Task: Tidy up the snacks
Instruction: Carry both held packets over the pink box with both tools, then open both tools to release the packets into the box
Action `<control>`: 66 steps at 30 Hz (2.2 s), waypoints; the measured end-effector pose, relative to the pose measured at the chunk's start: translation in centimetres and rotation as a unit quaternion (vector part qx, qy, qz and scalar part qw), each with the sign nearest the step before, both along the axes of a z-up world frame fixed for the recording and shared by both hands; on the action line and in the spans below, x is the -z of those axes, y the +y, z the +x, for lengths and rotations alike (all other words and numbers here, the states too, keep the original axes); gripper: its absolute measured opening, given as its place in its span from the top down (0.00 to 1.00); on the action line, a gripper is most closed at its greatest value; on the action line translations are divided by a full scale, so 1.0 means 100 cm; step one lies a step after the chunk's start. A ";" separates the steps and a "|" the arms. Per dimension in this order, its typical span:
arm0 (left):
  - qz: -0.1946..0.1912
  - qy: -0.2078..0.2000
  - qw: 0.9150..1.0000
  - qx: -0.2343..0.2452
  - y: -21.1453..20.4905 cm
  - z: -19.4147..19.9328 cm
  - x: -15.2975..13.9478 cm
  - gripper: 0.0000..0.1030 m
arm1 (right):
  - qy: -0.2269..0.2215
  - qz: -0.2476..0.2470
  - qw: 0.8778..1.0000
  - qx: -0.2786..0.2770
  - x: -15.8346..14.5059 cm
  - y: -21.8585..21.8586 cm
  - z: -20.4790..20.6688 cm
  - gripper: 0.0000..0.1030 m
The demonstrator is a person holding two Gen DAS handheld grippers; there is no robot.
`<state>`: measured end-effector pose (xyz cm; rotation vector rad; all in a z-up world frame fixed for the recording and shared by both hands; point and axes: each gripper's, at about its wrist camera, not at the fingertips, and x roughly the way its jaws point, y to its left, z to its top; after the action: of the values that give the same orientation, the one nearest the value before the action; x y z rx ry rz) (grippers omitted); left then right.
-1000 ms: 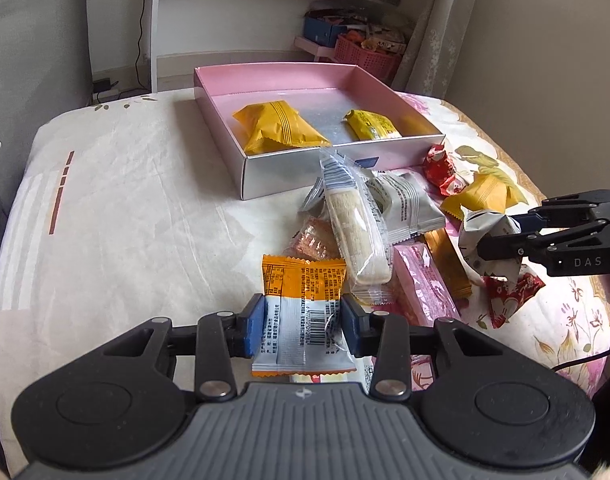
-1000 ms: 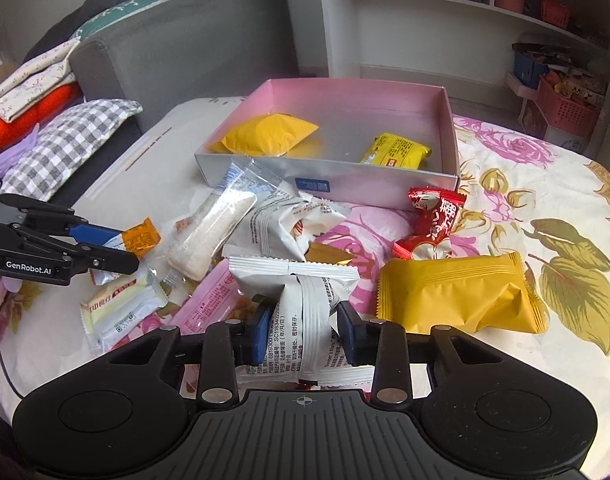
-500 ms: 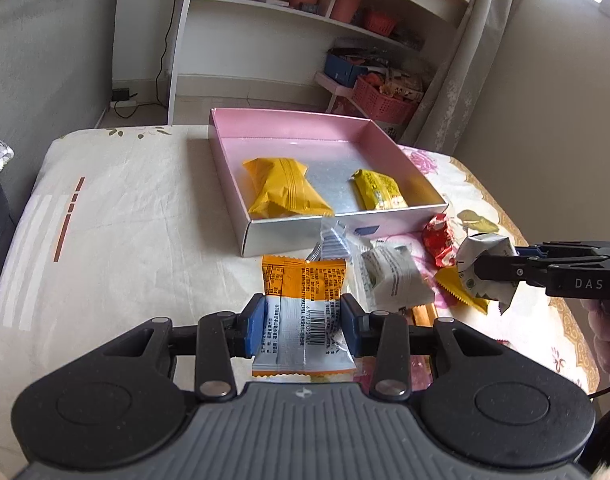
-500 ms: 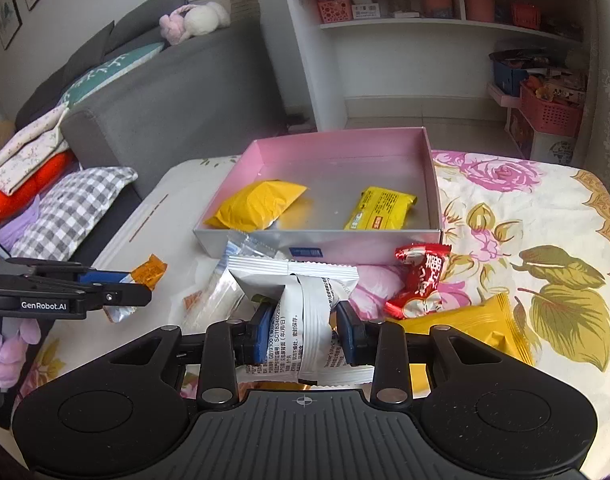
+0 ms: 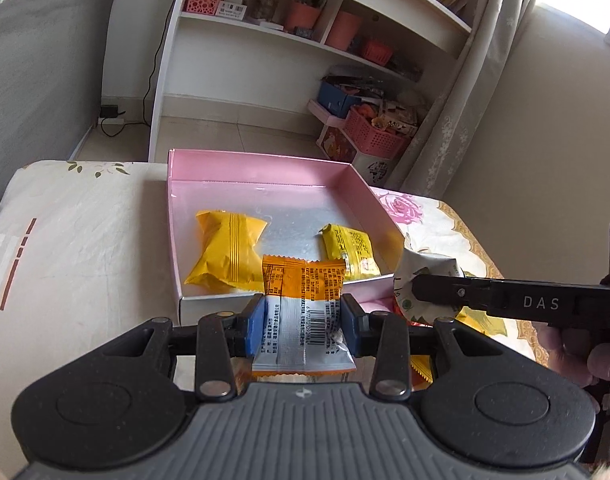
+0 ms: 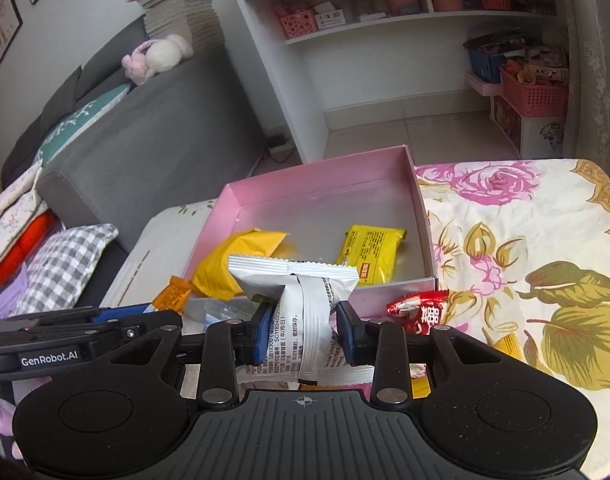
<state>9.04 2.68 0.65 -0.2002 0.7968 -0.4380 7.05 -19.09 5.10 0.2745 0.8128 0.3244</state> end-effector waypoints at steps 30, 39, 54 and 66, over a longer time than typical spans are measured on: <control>0.078 -0.025 0.996 -0.035 -0.034 0.063 0.036 0.65 | 0.045 0.119 0.990 0.068 0.046 -0.009 0.095 0.67; 0.089 -0.034 0.995 -0.040 -0.037 0.068 0.039 0.70 | 0.024 0.071 0.995 0.065 0.044 -0.002 0.099 0.66; 0.099 -0.030 0.995 -0.014 -0.043 0.062 0.032 0.46 | 0.014 0.079 0.995 0.066 0.029 -0.009 0.090 0.30; 0.117 -0.021 0.993 -0.019 -0.036 0.040 0.016 0.18 | 0.011 0.074 0.995 0.070 0.001 -0.011 0.058 0.13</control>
<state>13.07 -0.96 -0.90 0.0109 0.7955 -0.3084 12.86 -20.21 5.01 0.4720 0.7887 0.2510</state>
